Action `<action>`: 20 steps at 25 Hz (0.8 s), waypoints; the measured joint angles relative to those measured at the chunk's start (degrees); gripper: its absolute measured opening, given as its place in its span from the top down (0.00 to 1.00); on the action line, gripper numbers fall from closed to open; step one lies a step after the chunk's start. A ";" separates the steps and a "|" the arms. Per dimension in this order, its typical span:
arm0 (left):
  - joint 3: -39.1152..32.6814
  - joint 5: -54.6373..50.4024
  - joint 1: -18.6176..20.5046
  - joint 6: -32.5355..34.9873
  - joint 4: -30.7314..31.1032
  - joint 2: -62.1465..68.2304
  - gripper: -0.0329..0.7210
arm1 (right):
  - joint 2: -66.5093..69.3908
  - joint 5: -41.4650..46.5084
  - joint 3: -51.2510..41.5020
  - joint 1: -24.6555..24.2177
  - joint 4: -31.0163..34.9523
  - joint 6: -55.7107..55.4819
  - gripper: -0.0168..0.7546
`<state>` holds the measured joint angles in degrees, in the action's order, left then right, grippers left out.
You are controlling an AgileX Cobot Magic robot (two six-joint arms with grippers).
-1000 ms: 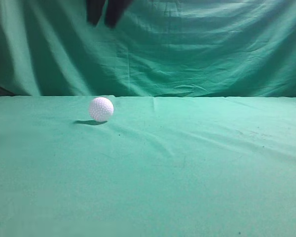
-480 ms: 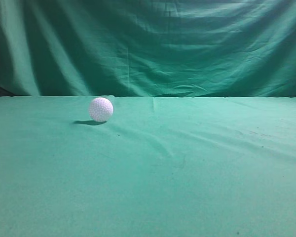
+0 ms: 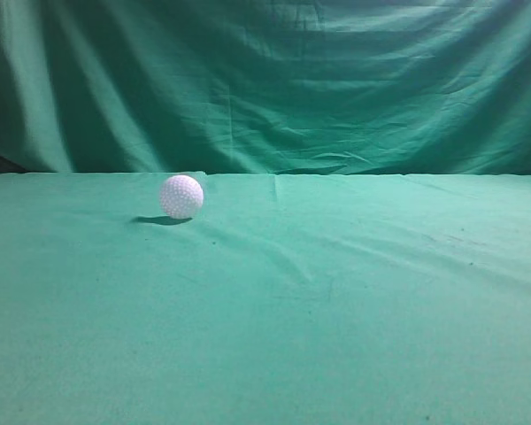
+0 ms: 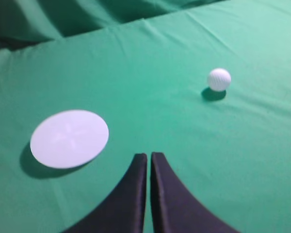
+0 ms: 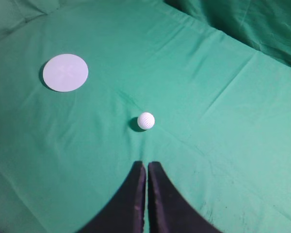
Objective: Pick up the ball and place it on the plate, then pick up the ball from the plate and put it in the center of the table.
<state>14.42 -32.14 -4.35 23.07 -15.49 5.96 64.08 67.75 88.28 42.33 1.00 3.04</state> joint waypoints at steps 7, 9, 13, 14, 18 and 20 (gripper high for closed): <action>-1.96 -0.12 0.00 0.00 -1.37 0.00 0.96 | -19.02 -11.48 -22.28 0.00 -0.04 -0.31 0.98; -1.96 -0.40 0.00 0.00 -1.53 0.00 0.96 | -24.44 -13.50 -27.61 0.00 -0.29 -0.31 0.98; -1.96 -0.51 0.00 0.00 -2.03 0.00 0.96 | -35.31 -17.00 -37.88 0.00 -1.32 -2.51 0.98; -1.96 -0.55 0.00 0.00 -2.27 0.00 0.96 | -37.95 -17.60 -40.33 0.00 -1.42 -2.78 0.98; -3.59 -0.55 0.00 0.00 -1.99 0.00 0.96 | -46.22 -20.32 -48.88 0.00 -2.06 -3.20 0.98; -5.13 0.67 0.00 0.00 -1.89 0.00 0.96 | -48.76 -21.66 -52.85 0.00 -2.30 -3.32 0.98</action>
<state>9.29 -31.47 -4.35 23.07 -17.38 5.96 15.32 46.10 35.43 42.33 -1.30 -0.28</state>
